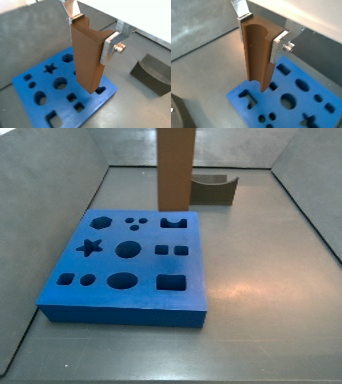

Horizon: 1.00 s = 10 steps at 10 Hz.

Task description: Insert the arch object.

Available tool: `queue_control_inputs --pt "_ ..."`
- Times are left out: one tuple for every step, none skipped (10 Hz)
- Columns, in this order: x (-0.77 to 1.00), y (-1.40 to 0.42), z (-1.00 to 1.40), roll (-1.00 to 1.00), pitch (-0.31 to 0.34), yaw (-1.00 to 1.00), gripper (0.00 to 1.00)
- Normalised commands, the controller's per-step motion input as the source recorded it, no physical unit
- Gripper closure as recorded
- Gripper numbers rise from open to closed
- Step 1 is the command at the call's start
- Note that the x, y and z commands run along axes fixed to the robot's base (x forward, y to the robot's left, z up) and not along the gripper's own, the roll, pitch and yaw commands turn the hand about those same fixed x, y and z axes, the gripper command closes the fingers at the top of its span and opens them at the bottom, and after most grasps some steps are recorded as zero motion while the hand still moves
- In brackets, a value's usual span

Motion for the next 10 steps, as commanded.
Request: queue_control_inputs --pt "0.0 0.39 -0.47 0.02 0.04 -0.23 1.0" --pt "-0.01 0.24 -0.46 0.03 0.0 -0.22 1.0" --pt "-0.08 0.06 -0.37 0.04 0.0 -0.12 1.0" --pt "-0.02 0.05 -0.19 0.0 0.0 -0.12 1.0" --pt "0.0 0.03 -0.17 0.01 0.0 -0.08 1.0" --pt "0.0 0.02 -0.29 0.01 0.0 -0.06 1.0" --pt "0.02 0.01 -0.12 0.0 0.057 -0.06 1.0" --pt "0.12 0.01 -0.03 0.0 0.096 0.0 1.0" --pt "0.22 0.12 -0.09 0.0 0.123 0.0 1.0" --pt "0.15 0.17 -0.09 0.01 0.063 0.0 1.0"
